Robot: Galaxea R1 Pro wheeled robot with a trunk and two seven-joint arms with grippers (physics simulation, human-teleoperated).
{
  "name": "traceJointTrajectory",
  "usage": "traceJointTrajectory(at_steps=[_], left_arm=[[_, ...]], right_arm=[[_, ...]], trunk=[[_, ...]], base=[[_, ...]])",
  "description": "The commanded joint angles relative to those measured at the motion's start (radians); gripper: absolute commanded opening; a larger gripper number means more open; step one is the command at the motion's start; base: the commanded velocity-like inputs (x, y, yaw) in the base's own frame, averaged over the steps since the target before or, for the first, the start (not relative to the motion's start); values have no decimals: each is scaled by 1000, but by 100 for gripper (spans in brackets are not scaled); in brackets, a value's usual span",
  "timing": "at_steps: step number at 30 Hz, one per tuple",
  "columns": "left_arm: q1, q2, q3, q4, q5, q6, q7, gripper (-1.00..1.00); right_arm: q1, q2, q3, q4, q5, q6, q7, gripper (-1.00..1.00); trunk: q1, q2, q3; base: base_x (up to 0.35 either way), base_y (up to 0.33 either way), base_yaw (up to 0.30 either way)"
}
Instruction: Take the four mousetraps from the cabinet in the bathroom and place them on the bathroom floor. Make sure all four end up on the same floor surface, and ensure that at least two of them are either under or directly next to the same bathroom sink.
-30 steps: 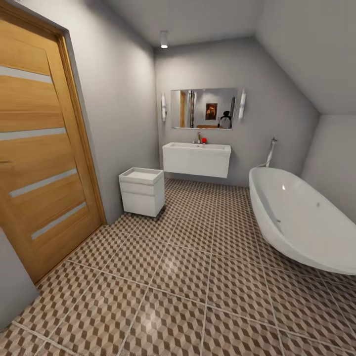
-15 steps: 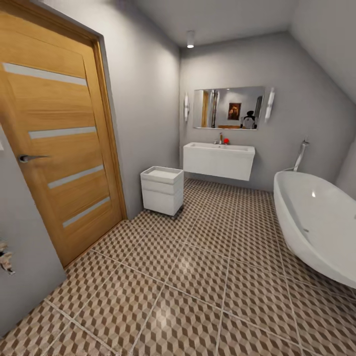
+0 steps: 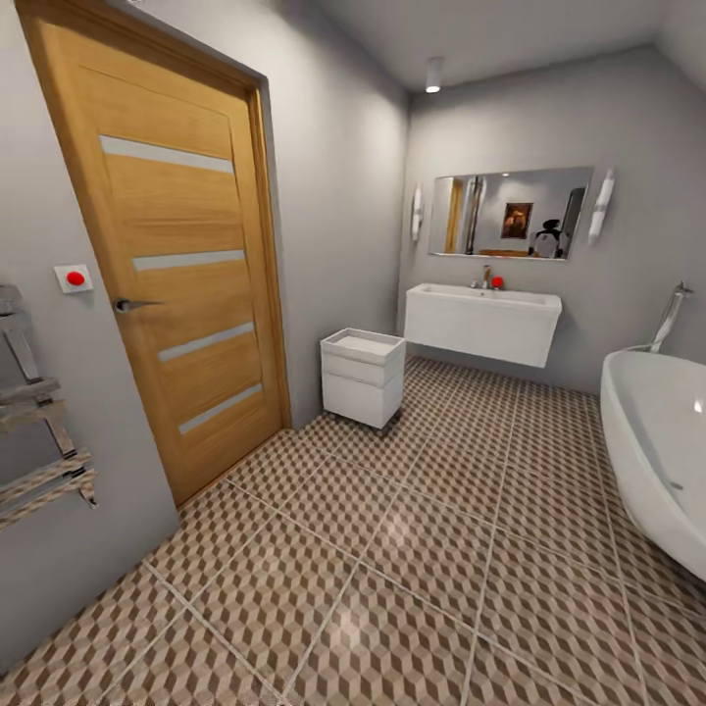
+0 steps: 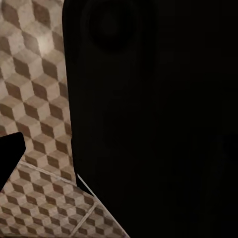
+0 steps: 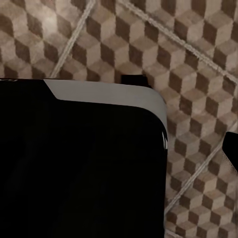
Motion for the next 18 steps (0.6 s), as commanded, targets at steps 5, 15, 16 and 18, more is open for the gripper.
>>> traceJointTrajectory(at_steps=[5, 15, 16, 18], left_arm=[[0, 0, 0, -1, 0, -1, 0, 100], [0, 0, 0, -1, 0, -1, 0, 100], [0, 0, 0, -1, 0, -1, 0, 100], [0, 0, 0, -1, 0, -1, 0, 100]], right_arm=[[-1, 0, 1, 1, 1, -3, -1, 100], [-1, 0, 1, 1, 1, -3, -1, 100], [-1, 0, 1, 1, 1, -3, -1, 100], [-1, 0, 1, 1, 1, -3, -1, 100]], trunk=[[0, 0, -1], [0, 0, -1], [0, 0, -1], [0, 0, -1]], base=[[0, 0, 289], [0, 0, 289], [0, 0, 289], [0, 0, 289]])
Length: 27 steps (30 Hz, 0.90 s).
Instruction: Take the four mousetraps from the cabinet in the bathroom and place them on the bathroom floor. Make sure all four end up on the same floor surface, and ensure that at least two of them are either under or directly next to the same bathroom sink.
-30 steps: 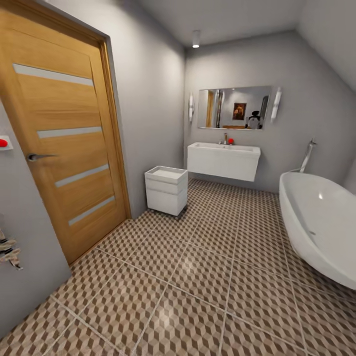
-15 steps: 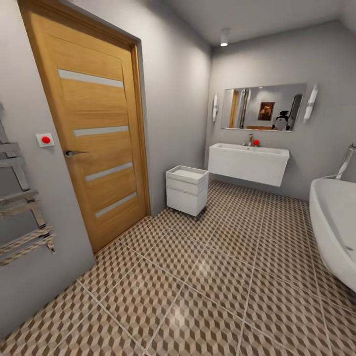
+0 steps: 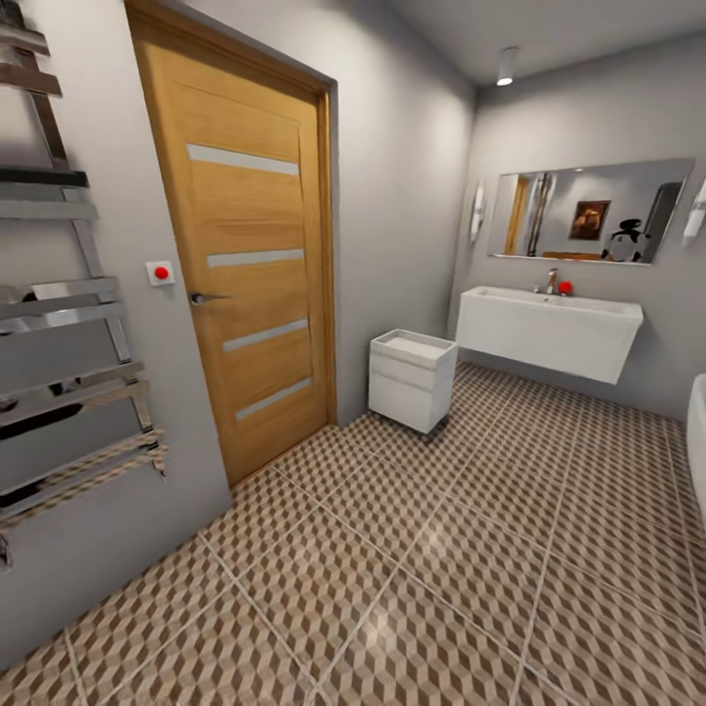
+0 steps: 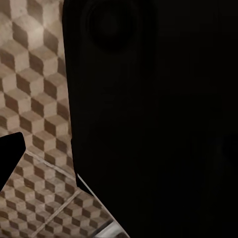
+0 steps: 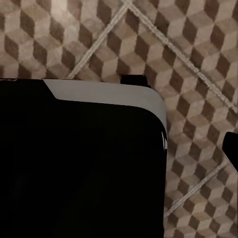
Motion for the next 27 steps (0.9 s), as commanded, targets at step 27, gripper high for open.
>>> traceJointTrajectory(at_steps=[27], left_arm=[[1, 0, 0, -2, 0, -1, 0, 100]], right_arm=[[-1, 0, 1, 1, 1, -3, -1, 100]], trunk=[[0, 0, -1]], base=[[0, 0, 289]])
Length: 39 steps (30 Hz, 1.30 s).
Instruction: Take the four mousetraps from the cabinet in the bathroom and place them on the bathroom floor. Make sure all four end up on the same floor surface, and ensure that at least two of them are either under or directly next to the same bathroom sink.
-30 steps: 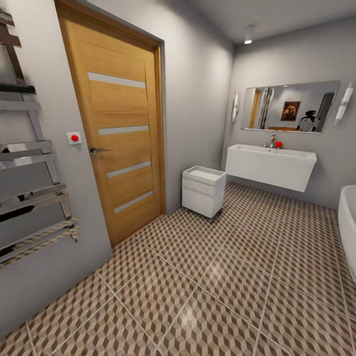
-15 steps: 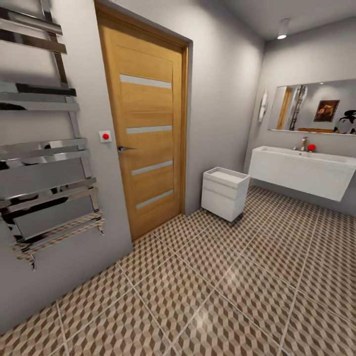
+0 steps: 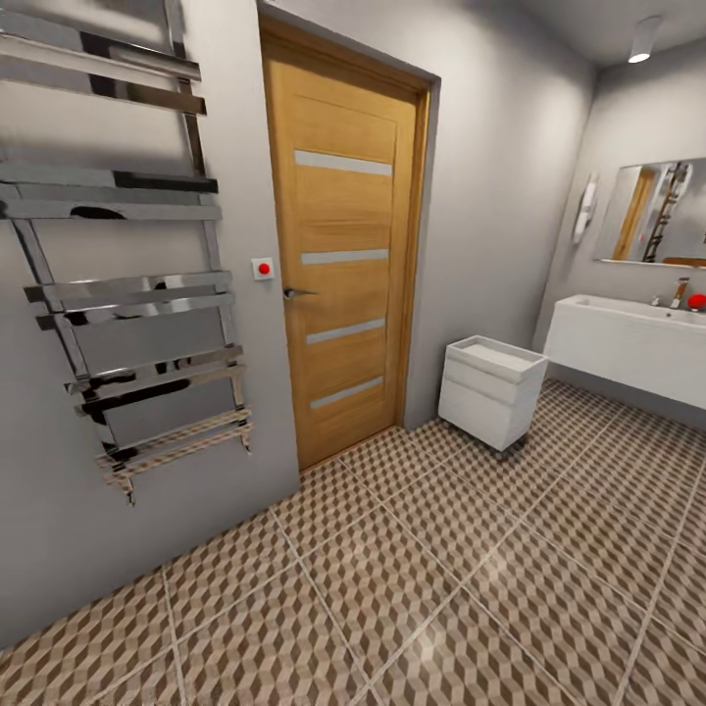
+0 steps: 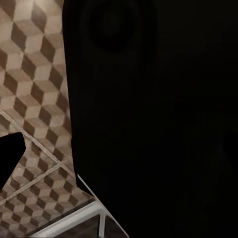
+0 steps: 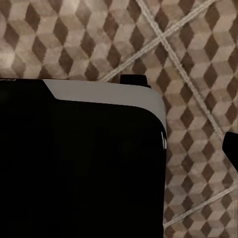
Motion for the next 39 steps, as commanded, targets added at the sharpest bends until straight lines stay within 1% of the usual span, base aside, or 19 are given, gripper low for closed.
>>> traceJointTrajectory(at_steps=[1, 9, 39], left_arm=[[0, 0, 0, -1, 0, -1, 0, 100], [0, 0, 0, -1, 0, -1, 0, 100], [0, 0, 0, -1, 0, -1, 0, 100]], right_arm=[[-1, 0, 1, 1, 1, -3, 1, 100], [-1, 1, 2, 2, 3, -3, 2, 100], [-1, 0, 2, 4, 4, -3, 2, 100]], trunk=[[0, 0, -1], [0, 0, -7], [0, 0, -41]], base=[[0, 0, 285], [0, 0, 251], [0, 0, 223]])
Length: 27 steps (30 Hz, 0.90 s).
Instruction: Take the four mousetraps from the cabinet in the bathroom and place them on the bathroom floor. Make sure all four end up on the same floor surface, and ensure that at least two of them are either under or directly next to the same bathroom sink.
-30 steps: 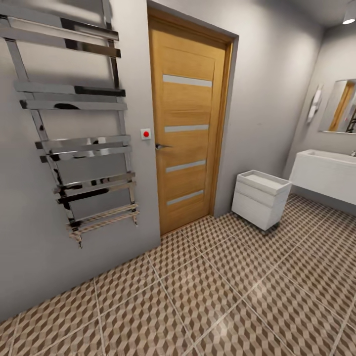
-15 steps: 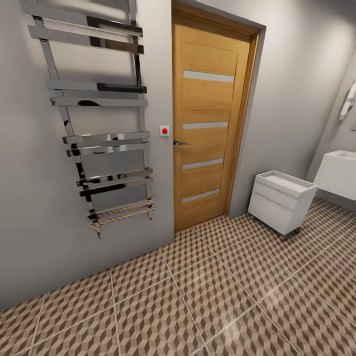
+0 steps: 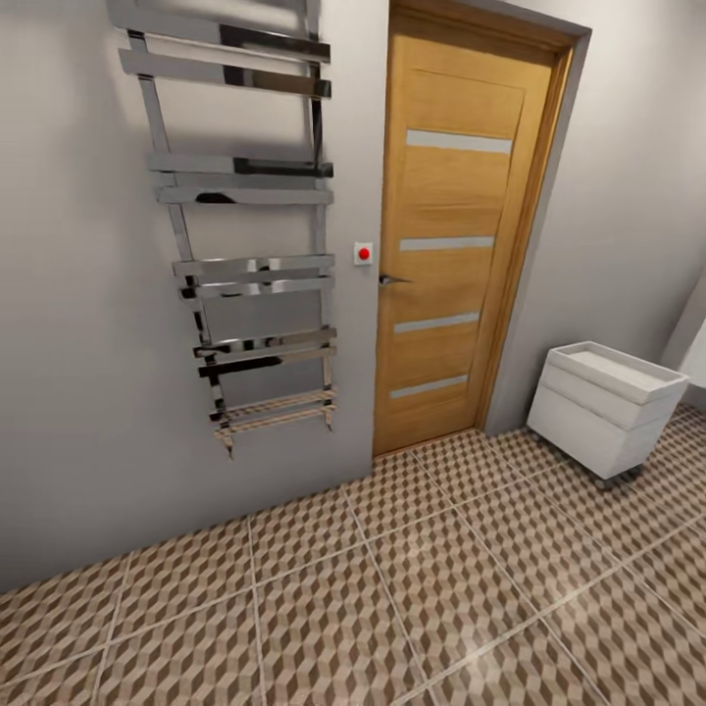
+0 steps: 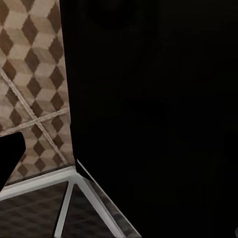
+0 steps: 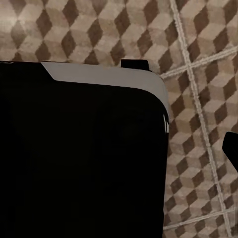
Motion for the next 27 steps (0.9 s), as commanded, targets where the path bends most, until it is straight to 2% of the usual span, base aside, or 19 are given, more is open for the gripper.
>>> traceJointTrajectory(at_steps=[1, 27], left_arm=[[1, 0, 0, -2, 0, -1, 0, 100], [1, 0, 0, -1, 0, -1, 0, 100]], right_arm=[[-1, 0, 1, 1, 1, -3, 1, 100], [-1, 0, 1, 1, 1, -3, 1, 100]], trunk=[[0, 0, -2], [0, 0, -31]], base=[[0, 0, 223], [0, 0, 223]])
